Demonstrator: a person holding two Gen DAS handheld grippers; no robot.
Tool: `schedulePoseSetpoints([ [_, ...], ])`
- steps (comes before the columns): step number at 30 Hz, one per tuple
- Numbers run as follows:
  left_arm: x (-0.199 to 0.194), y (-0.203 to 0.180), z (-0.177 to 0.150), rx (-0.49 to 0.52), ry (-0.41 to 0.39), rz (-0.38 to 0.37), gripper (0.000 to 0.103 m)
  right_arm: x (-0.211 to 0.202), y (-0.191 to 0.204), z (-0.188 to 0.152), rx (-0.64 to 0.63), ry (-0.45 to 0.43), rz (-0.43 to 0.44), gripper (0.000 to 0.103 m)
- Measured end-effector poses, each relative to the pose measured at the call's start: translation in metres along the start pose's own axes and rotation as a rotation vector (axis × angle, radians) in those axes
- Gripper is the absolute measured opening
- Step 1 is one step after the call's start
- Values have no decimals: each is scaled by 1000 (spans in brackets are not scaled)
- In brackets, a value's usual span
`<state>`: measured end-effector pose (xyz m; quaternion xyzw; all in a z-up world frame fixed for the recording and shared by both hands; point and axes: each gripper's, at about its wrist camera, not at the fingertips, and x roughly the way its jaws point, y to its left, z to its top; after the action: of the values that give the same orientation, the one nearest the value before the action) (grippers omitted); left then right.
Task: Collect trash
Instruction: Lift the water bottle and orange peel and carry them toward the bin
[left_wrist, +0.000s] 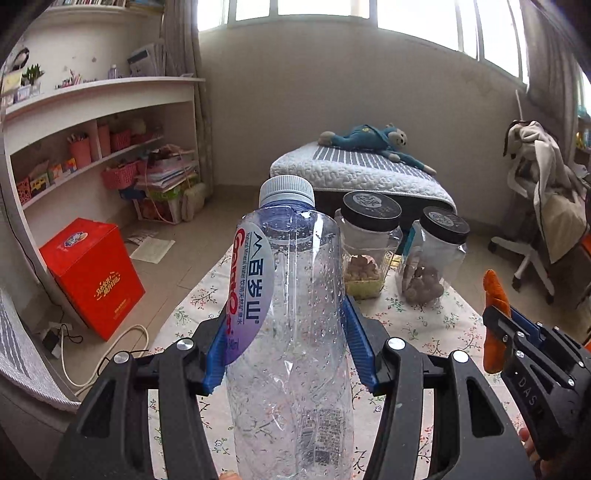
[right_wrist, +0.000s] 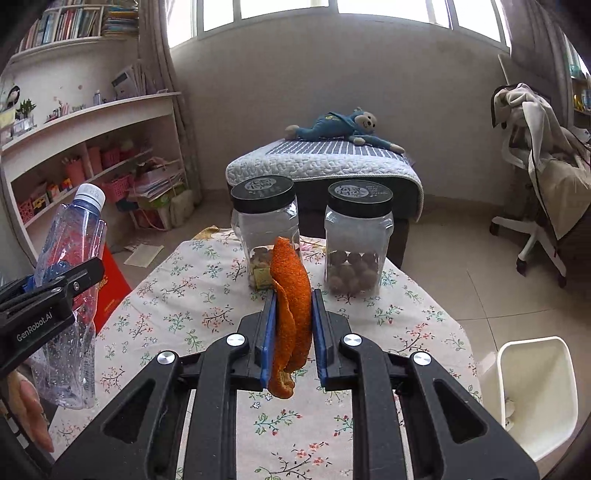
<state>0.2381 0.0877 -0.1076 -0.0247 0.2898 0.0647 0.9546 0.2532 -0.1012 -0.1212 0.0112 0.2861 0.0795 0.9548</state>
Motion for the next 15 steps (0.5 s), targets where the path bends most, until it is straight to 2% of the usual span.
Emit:
schedulePoseSetpoints([
  [4, -11, -13, -4, 7, -39, 11, 55, -11, -7, 2, -4, -29, -22, 17],
  [15, -25, -39, -8, 4, -70, -2, 55, -35, -29, 5, 7, -77, -65, 17],
])
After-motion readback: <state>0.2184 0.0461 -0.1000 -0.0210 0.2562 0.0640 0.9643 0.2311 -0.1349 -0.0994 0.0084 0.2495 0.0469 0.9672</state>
